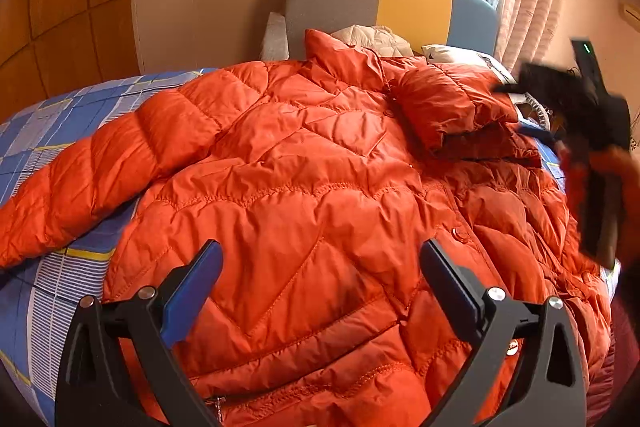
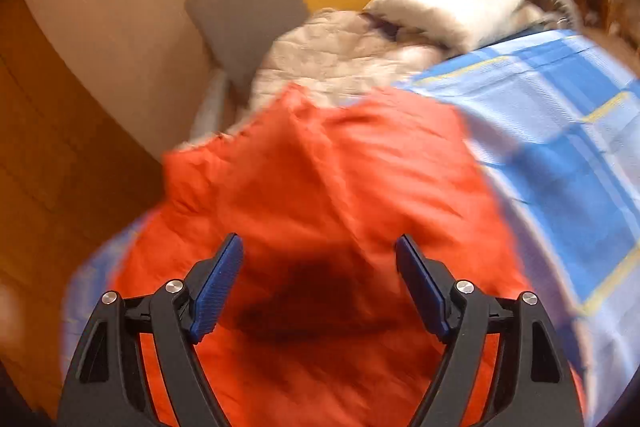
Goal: Fold large clothes
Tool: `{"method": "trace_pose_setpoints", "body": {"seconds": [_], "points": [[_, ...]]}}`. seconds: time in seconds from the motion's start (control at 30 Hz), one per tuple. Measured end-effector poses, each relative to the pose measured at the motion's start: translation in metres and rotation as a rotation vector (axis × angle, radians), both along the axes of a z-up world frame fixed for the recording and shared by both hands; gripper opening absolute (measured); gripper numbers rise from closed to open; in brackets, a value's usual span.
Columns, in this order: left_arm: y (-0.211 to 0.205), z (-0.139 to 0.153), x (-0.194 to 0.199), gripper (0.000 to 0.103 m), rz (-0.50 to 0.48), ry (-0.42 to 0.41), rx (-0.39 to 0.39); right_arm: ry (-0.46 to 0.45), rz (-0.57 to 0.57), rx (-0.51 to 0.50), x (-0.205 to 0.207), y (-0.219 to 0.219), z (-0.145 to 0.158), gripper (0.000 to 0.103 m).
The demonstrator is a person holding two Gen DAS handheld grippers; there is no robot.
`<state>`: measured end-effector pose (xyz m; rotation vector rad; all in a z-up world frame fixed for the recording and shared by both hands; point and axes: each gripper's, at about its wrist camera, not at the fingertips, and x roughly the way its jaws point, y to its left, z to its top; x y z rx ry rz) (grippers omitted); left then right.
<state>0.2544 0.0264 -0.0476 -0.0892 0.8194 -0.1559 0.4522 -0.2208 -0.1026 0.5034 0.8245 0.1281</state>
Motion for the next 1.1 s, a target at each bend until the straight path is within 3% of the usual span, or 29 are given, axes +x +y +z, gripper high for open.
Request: {"method": "trace_pose_setpoints", "body": {"seconds": [0.1, 0.17, 0.27, 0.4, 0.53, 0.7, 0.73, 0.8, 0.83, 0.87, 0.97, 1.1], "points": [[0.001, 0.001, 0.007, 0.099, 0.000, 0.002, -0.014, -0.081, 0.289, 0.228, 0.007, 0.039, 0.017, 0.075], [0.000, 0.004, 0.016, 0.101, 0.005, -0.001, -0.039, -0.132, 0.363, 0.253, -0.005, 0.056, 0.027, 0.075], [-0.003, 0.006, 0.031, 0.101, -0.001, 0.003, -0.074, -0.103, 0.301, 0.198, -0.021, 0.050, 0.017, 0.075], [-0.002, 0.000, 0.058, 0.101, 0.022, 0.030, -0.122, -0.038, 0.127, 0.007, -0.046, 0.015, -0.006, 0.075], [0.018, -0.013, 0.097, 0.098, 0.112, 0.100, -0.224, -0.003, 0.004, 0.006, -0.061, -0.024, -0.023, 0.075], [0.030, -0.023, 0.139, 0.084, 0.169, 0.159, -0.318, -0.022, -0.075, -0.022, -0.059, -0.050, -0.019, 0.075], [0.029, -0.024, 0.147, 0.080, 0.166, 0.169, -0.332, -0.027, -0.084, -0.035, -0.056, -0.051, -0.017, 0.075], [0.025, -0.028, 0.160, 0.058, 0.152, 0.191, -0.338, -0.023, -0.108, -0.061, -0.044, -0.055, -0.014, 0.075], [0.023, -0.029, 0.164, 0.028, 0.123, 0.196, -0.342, -0.017, -0.115, -0.068, -0.036, -0.056, -0.013, 0.075], [0.020, -0.027, 0.166, 0.016, 0.106, 0.186, -0.319, -0.014, -0.115, -0.075, -0.034, -0.061, -0.011, 0.075], [0.031, -0.015, 0.159, 0.008, 0.128, 0.109, -0.313, 0.018, -0.080, -0.136, -0.017, -0.053, -0.019, 0.075], [0.041, -0.024, 0.152, 0.007, 0.172, 0.121, -0.212, 0.095, -0.033, -0.310, -0.001, -0.031, -0.045, 0.073]]}}
